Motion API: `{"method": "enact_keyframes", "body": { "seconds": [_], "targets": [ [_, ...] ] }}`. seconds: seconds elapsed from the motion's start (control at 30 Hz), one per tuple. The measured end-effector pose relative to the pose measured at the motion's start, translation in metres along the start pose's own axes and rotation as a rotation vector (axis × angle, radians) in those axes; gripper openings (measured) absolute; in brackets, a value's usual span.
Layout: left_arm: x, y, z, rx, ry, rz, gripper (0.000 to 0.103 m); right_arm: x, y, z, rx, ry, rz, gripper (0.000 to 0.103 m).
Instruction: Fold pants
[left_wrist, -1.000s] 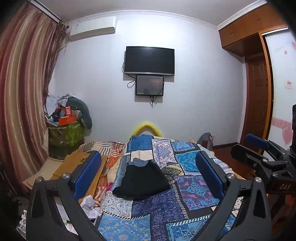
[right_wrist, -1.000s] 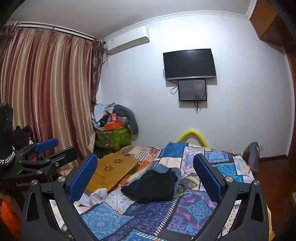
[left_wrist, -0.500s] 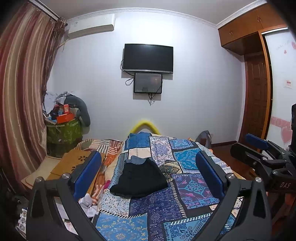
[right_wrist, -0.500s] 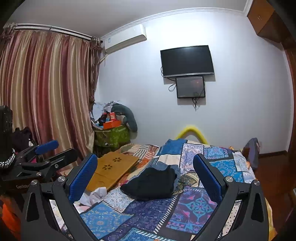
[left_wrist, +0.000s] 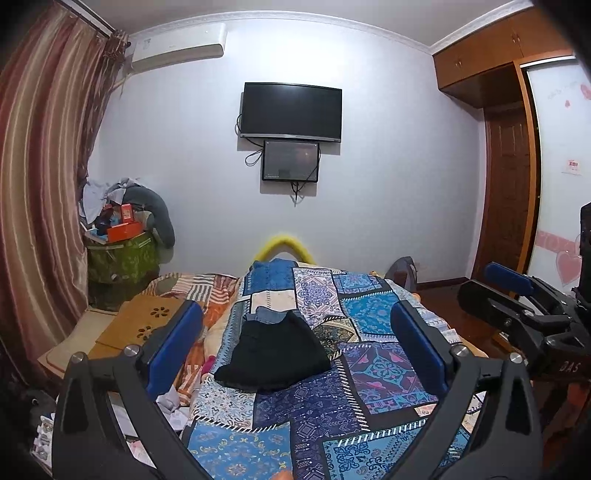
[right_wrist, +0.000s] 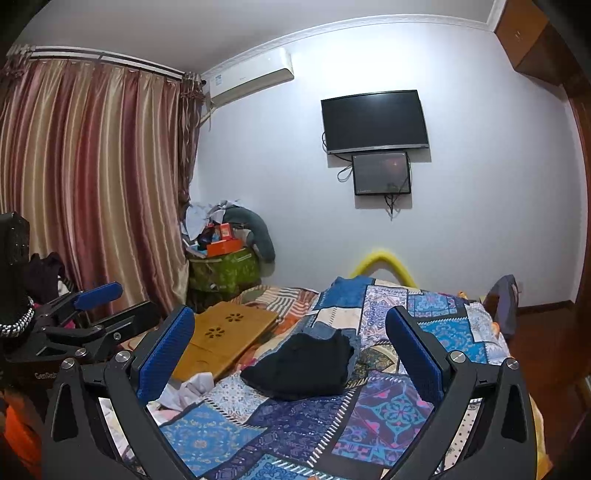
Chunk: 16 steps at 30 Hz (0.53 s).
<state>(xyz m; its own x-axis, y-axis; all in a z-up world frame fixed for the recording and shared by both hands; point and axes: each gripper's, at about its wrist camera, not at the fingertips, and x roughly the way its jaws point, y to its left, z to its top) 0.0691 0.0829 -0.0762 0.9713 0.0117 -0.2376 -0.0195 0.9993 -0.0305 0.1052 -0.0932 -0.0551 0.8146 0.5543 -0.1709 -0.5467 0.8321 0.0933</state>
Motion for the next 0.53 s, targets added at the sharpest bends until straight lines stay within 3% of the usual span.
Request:
{"method": "enact_keyframes", "body": {
  "seconds": [0.53],
  "targets": [
    [0.0021,0.0015,0.0017,0.000,0.005,0.003,0.103,0.0010,-0.0013,-0.0015,0.007,-0.003,0.015,0.103]
  ]
}}
